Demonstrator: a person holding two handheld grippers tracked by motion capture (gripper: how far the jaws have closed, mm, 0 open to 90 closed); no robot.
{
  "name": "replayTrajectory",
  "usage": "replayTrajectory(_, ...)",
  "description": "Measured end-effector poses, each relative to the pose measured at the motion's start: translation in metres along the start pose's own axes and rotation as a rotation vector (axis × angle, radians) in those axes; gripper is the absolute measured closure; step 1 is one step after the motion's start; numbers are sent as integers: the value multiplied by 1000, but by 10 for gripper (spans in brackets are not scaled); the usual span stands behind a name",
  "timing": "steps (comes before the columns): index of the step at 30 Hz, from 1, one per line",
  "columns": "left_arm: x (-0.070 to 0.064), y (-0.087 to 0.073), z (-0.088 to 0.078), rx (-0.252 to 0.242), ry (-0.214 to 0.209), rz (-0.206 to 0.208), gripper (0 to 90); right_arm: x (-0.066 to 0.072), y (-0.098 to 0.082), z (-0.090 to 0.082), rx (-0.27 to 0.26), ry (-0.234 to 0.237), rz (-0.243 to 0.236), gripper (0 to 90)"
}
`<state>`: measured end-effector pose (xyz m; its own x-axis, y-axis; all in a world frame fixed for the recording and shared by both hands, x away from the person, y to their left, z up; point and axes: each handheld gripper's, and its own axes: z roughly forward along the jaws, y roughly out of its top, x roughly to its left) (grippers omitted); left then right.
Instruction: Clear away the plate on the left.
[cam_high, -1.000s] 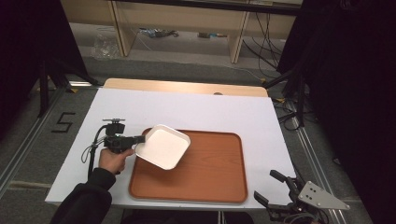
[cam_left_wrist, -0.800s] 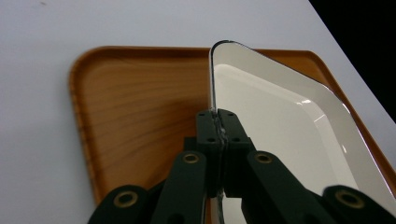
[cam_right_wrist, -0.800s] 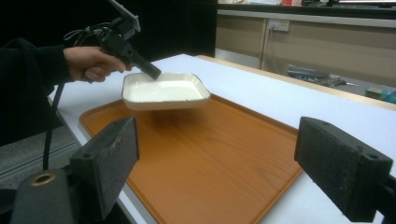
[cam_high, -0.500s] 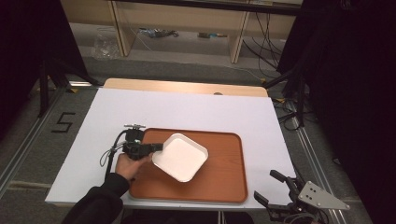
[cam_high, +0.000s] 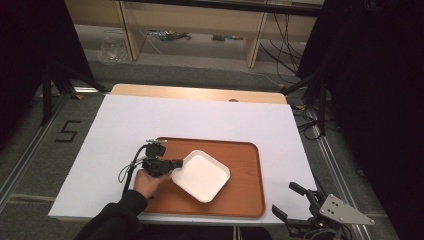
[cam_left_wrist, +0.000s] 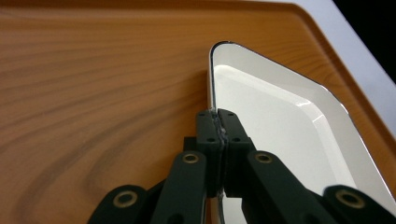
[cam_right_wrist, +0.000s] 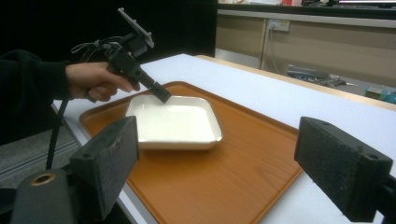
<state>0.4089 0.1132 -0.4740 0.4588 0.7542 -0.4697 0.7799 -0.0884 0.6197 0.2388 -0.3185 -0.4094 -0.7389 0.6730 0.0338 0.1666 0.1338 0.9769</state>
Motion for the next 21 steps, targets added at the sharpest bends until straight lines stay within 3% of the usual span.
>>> replayTrajectory(2,-1,-2,2,20,14,23,880,0,0,0,-2,-3,3,149)
replayTrajectory(9,-2,-6,4,28,9,20,879,0,1,-2,11,-7,-2,149)
replayTrajectory(12,-2,-8,4,55,14,44,879,0,1,-2,11,-6,-3,149)
replayTrajectory(16,-5,-12,6,66,14,45,877,1,1,-1,11,-5,-3,149)
replayTrajectory(18,-6,-13,5,82,22,57,876,0,1,-1,11,-5,-3,148)
replayTrajectory(19,-6,-15,7,80,22,95,875,0,1,-2,11,-5,-3,149)
replayTrajectory(21,-7,-16,6,87,21,84,873,0,1,-2,11,-5,-4,149)
